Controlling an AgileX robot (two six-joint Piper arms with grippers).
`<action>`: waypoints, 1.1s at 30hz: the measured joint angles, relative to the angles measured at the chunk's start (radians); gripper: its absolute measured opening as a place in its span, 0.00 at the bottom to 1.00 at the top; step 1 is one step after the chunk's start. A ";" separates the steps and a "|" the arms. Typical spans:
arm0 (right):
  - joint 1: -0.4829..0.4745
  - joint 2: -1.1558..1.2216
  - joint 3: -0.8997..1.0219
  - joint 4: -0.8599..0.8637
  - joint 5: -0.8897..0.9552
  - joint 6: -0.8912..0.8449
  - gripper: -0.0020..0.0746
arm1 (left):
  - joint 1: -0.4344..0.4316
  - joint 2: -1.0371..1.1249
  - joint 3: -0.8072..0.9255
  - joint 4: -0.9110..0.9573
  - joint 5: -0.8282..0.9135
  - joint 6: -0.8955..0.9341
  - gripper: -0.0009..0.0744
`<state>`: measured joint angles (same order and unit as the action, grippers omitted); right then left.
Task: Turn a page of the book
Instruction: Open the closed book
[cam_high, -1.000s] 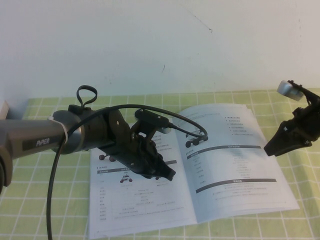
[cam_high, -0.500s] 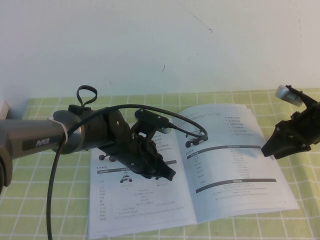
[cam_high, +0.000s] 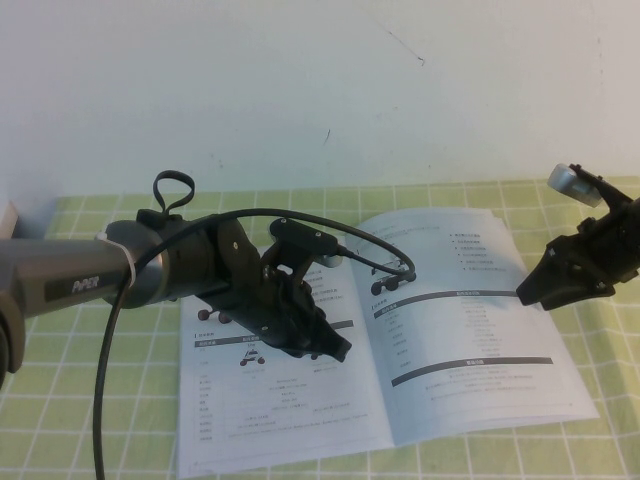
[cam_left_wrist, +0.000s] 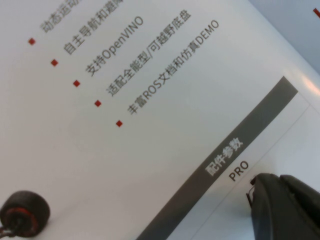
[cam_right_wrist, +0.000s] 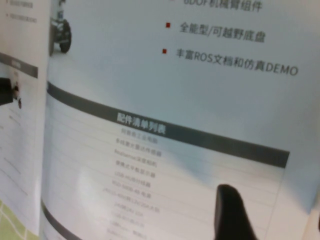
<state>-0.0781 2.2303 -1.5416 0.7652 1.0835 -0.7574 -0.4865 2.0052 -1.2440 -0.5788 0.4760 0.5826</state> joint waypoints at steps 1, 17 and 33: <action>0.000 0.000 0.000 -0.002 -0.002 0.002 0.50 | 0.000 0.000 0.000 0.000 0.000 0.000 0.01; 0.000 0.000 0.000 -0.013 -0.013 0.027 0.50 | 0.000 0.000 -0.001 0.000 0.004 0.002 0.01; 0.000 0.009 0.000 0.001 -0.002 0.031 0.50 | 0.000 0.000 -0.001 0.000 0.004 0.002 0.01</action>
<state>-0.0781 2.2396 -1.5416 0.7660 1.0817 -0.7269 -0.4865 2.0052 -1.2447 -0.5788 0.4803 0.5850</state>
